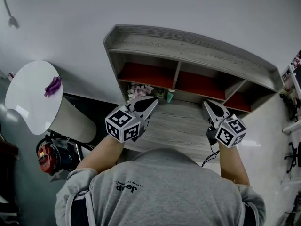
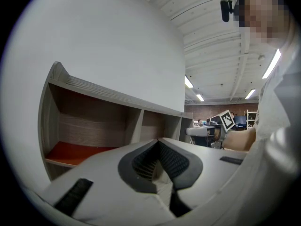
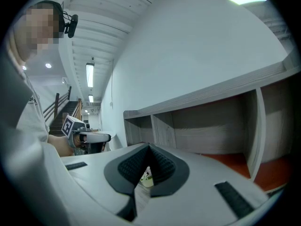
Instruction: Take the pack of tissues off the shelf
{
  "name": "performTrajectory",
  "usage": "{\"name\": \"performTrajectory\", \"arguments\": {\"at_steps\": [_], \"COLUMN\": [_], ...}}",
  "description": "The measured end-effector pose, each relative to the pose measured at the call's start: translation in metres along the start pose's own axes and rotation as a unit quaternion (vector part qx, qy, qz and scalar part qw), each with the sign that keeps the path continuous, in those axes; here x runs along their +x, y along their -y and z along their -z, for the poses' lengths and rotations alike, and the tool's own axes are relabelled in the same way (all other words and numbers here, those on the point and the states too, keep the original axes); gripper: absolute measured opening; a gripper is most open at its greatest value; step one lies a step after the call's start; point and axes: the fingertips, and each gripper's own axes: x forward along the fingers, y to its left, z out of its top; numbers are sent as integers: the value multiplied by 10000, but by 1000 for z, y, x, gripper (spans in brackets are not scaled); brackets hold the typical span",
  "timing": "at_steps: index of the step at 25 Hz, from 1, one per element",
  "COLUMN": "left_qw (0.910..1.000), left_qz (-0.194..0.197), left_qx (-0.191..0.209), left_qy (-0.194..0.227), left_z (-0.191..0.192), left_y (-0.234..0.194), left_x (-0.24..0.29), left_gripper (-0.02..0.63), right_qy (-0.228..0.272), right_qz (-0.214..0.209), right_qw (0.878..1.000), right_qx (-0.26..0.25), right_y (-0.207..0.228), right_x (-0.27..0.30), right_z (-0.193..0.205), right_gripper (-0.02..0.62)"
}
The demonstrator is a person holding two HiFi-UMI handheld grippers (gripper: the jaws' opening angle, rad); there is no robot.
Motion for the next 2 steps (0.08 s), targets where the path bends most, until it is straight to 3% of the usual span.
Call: {"name": "performTrajectory", "arguments": {"at_steps": [2], "left_qw": [10000], "left_qz": [8], "left_qx": [-3], "left_qy": [5], "left_z": [0], "left_y": [2], "left_x": [0], "left_gripper": [11], "right_qy": [7], "right_qz": [-11], "right_qw": [10000], "right_qx": [-9], "right_y": [-1], "right_x": [-1], "right_z": [0], "right_gripper": [7]}}
